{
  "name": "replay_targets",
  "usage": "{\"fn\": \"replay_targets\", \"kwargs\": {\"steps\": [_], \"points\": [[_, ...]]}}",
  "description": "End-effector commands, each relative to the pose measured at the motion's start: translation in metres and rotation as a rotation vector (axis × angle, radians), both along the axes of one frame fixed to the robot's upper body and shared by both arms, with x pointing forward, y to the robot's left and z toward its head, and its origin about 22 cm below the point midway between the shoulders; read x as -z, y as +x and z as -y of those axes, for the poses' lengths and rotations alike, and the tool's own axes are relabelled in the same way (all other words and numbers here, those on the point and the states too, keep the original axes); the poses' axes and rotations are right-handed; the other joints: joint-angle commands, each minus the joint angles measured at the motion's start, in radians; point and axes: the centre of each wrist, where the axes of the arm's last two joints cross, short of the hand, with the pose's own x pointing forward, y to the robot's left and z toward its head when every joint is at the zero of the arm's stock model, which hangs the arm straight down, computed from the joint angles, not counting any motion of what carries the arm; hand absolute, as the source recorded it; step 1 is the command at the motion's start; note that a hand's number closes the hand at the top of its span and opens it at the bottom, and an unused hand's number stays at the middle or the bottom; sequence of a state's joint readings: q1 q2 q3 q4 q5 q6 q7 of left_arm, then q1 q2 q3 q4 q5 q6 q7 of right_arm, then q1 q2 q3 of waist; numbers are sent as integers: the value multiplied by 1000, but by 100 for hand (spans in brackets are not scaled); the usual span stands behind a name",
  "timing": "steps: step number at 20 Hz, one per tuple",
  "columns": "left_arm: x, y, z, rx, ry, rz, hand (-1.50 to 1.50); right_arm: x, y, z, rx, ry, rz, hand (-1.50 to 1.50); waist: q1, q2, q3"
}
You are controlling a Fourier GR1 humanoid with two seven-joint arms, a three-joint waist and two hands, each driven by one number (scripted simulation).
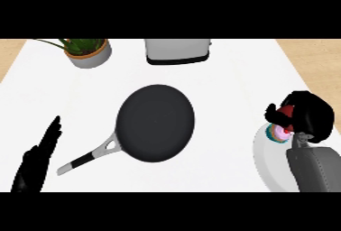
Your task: Pick the tomato from the plate and place it in the pan
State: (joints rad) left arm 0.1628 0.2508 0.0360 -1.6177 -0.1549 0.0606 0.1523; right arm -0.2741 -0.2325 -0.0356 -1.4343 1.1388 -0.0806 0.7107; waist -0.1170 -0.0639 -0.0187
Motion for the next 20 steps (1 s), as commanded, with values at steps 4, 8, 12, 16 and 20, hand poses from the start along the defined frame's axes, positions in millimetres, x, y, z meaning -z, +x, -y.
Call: {"fn": "replay_targets", "kwargs": {"steps": [4, 8, 12, 16, 20], "points": [[-9, 10, 10, 88, -5, 20, 0, -52, -23, -126, 70, 0, 239, 150, 72, 33, 10], [-18, 20, 24, 124, -29, 66, 0, -72, -36, -174, 132, 13, 290, 150, 126, 57, 17], [-7, 17, 21, 148, -31, 50, 0, -56, -33, -194, 158, 72, 269, 150, 146, 66, 18], [-16, 34, 31, 156, -24, 80, 0, -47, 3, -193, 150, 127, 251, 150, 162, 76, 19], [-16, 32, 36, 186, -34, 76, 0, -28, 26, -185, 176, 160, 163, 150, 180, 80, 20]]}}
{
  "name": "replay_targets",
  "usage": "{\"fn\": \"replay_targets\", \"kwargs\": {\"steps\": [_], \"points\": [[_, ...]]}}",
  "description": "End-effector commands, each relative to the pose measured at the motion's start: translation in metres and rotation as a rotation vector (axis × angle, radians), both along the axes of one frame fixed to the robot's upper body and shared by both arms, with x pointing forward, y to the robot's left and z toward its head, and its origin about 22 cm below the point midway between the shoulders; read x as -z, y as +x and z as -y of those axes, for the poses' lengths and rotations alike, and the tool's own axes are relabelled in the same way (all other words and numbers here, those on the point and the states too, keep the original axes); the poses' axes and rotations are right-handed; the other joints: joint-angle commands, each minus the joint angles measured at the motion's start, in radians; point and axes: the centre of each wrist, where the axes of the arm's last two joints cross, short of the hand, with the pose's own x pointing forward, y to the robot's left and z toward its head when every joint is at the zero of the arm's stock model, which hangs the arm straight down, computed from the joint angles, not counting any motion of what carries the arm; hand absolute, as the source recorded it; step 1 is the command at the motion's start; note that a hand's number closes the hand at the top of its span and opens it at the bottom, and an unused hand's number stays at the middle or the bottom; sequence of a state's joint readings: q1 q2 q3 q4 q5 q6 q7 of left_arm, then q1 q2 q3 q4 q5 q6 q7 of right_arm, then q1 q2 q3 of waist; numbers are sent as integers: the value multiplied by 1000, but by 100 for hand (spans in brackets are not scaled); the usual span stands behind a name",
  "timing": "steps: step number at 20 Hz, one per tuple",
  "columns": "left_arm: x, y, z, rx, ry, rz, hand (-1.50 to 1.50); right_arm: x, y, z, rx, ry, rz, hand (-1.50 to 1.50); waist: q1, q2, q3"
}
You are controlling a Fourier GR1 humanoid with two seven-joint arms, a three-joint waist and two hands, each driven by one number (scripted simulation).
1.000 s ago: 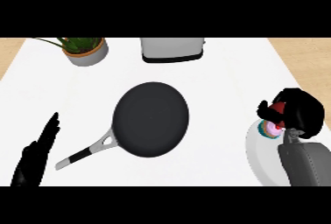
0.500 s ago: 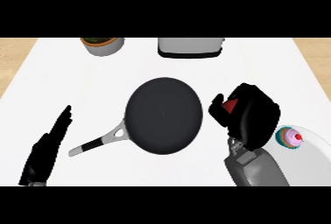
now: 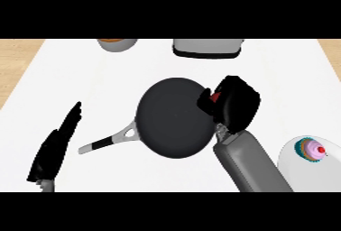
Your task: Pick the tomato from the plate and place it in the pan
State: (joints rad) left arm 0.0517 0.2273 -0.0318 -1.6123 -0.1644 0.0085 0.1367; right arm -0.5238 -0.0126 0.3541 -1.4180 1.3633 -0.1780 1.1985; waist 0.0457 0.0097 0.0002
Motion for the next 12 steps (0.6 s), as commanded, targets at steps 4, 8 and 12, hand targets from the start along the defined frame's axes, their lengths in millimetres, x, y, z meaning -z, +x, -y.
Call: {"fn": "replay_targets", "kwargs": {"steps": [4, 8, 12], "points": [[8, 0, 5, 23, -1, -4, 0, 38, 39, -1, 178, 155, -147, 150, 24, 9, 1], [-5, 10, -3, 27, 4, 11, 0, 43, 46, 13, 161, 380, -172, 150, 36, 12, 4], [0, 11, 12, 63, -4, 9, 0, 54, 49, 30, 229, 595, -125, -150, 55, 21, 6]]}}
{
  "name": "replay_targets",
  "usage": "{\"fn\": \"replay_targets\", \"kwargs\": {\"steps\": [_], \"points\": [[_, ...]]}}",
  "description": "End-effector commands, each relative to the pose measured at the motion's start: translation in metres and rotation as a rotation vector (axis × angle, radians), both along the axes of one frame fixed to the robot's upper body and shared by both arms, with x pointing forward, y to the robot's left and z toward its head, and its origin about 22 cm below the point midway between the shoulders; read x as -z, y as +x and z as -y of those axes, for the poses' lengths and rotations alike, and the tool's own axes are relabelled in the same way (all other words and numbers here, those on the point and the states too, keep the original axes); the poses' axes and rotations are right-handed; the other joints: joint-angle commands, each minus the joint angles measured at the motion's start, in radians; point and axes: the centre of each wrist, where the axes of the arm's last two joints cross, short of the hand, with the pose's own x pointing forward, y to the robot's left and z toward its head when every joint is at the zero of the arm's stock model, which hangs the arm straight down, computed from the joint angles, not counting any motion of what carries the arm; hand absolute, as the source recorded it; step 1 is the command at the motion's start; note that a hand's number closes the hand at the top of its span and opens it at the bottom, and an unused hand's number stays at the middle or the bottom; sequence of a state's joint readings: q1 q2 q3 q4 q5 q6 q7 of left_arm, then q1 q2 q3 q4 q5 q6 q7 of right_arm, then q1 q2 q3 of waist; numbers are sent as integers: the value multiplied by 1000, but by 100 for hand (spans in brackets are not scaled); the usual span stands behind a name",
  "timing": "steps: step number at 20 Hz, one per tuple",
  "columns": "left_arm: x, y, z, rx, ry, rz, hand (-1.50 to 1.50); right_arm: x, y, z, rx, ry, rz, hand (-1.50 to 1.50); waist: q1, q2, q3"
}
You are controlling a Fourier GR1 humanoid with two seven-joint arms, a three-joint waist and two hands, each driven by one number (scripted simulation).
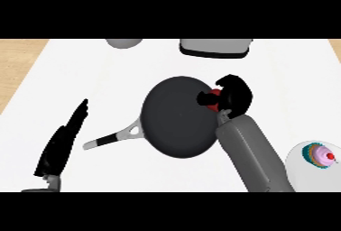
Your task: Pick the tomato from the plate and place it in the pan
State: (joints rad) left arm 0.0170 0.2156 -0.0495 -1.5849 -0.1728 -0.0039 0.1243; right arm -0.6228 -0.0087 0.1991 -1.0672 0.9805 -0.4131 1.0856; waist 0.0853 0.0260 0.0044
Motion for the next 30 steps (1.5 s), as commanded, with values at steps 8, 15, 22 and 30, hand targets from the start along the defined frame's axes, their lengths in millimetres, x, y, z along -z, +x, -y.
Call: {"fn": "replay_targets", "kwargs": {"steps": [8, 15, 22, 30], "points": [[-7, 3, 11, 3, 6, 5, 0, 8, 17, -5, 228, 248, 451, -150, -2, -8, -2], [-6, -1, -10, -44, 1, -10, 0, 14, 24, 8, 431, 291, 675, -150, -42, -22, -4], [2, -10, -22, -103, 6, -42, 0, 55, -19, 32, 524, 272, 786, -150, -95, -37, -5], [3, -14, -31, -137, -3, -34, 0, 83, -122, 49, 504, 209, 769, -150, -129, -43, -7]]}}
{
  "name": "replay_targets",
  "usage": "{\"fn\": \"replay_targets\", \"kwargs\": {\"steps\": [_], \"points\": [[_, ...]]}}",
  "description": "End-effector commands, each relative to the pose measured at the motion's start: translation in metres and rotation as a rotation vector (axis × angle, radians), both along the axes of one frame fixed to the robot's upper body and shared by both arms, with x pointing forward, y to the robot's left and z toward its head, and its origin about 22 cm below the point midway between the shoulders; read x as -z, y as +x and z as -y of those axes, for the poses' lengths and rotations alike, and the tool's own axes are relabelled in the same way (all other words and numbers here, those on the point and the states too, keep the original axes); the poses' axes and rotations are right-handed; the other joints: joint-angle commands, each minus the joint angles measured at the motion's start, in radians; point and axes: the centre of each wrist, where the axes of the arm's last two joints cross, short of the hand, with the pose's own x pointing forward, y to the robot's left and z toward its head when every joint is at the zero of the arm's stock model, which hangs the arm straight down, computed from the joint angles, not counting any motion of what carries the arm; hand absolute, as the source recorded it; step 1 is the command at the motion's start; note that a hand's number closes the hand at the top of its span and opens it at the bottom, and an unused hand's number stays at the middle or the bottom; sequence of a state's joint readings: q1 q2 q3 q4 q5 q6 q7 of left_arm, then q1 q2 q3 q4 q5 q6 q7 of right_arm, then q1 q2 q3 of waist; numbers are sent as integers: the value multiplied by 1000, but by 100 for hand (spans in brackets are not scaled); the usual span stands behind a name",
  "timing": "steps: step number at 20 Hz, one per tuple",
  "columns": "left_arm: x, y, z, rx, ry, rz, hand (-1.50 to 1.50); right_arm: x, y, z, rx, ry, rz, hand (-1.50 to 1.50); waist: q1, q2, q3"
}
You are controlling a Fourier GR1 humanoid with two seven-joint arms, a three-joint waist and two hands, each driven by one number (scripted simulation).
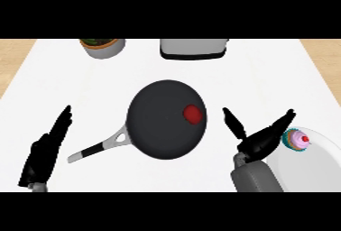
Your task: Pick the tomato from the plate and place it in the pan
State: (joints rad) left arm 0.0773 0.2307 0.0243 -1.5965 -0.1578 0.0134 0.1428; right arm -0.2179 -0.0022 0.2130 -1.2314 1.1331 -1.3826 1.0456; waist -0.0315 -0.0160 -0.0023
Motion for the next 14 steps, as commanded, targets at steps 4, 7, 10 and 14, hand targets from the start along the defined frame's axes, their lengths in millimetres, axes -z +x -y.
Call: {"fn": "replay_targets", "kwargs": {"steps": [4, 7, 10, 14], "points": [[7, -18, -4, -11, 15, -17, 0, -6, -105, 12, 66, 9, 49, -150, -17, -3, 0], [7, -20, 3, 2, -4, 15, 0, -15, -155, 9, 82, -28, 42, -150, -5, 5, 0], [-5, -16, -4, 6, -1, 14, 0, -30, -200, -1, 87, -6, 46, -150, 3, 7, 1], [-4, -4, 2, -9, -2, -3, 0, -41, -232, -2, 64, -18, 4, -150, 7, 9, 3]]}}
